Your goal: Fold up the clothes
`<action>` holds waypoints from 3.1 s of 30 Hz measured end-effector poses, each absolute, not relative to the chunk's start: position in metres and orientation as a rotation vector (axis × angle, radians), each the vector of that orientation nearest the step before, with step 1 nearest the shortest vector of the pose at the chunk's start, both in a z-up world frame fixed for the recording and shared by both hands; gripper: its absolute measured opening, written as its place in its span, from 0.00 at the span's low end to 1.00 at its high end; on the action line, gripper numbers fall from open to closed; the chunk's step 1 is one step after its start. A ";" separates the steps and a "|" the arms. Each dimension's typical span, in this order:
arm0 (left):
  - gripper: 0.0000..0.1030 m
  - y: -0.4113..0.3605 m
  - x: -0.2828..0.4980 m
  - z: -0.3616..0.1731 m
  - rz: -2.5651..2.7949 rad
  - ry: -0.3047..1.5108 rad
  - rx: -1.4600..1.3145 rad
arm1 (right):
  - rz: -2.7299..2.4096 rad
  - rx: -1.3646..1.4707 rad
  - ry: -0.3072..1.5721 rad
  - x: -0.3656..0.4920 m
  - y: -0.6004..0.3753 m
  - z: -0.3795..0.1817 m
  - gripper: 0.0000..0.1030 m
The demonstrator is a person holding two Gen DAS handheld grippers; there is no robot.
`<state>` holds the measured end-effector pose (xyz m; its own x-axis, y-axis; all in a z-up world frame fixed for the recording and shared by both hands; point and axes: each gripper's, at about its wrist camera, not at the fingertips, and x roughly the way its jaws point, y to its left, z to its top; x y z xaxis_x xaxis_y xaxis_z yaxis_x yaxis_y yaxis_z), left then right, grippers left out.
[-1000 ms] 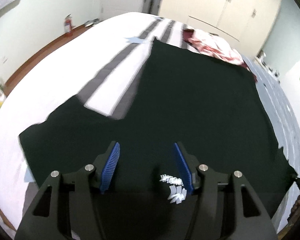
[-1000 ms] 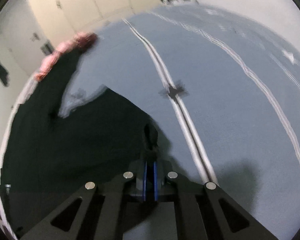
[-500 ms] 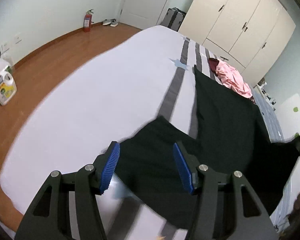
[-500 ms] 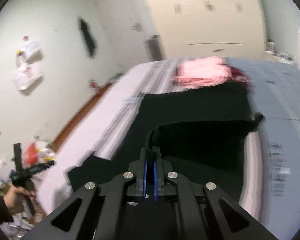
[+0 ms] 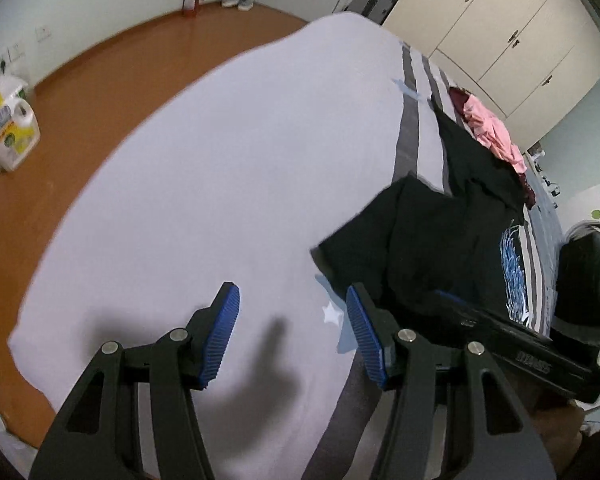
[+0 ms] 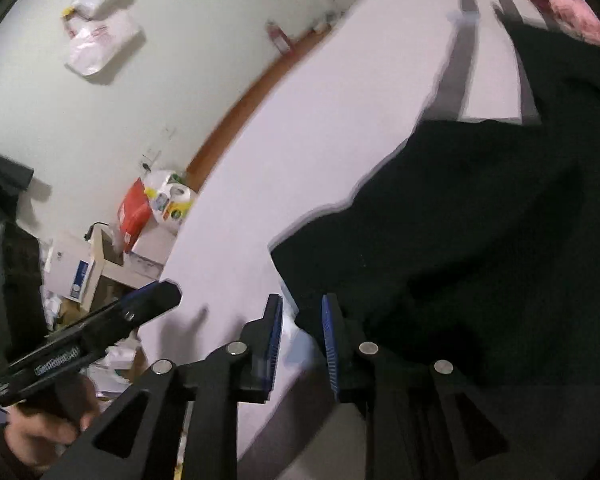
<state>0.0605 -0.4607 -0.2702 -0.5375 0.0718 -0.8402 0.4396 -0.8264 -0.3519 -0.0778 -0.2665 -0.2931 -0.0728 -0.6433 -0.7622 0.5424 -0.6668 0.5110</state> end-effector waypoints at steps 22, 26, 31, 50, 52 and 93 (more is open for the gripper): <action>0.56 -0.381 -0.041 -0.310 -2.555 0.582 1.568 | -2.163 1.508 -0.073 -0.067 -0.011 -0.333 0.44; 0.50 -0.379 -0.047 -0.318 -2.558 0.565 1.604 | -2.148 1.498 -0.057 -0.059 -0.010 -0.339 0.44; 0.06 -0.372 -0.047 -0.312 -2.616 0.492 1.605 | -2.123 1.448 -0.073 -0.058 -0.018 -0.326 0.44; 0.47 -0.377 0.012 -0.291 -2.669 0.411 1.504 | -2.043 1.222 0.175 -0.021 -0.132 -0.325 0.57; 0.47 -0.366 0.011 -0.298 -2.661 0.354 1.514 | -2.045 1.220 0.183 -0.022 -0.136 -0.329 0.57; 0.15 -0.359 0.005 -0.300 -2.733 0.159 1.492 | -1.906 1.351 -0.096 -0.045 -0.099 -0.336 0.06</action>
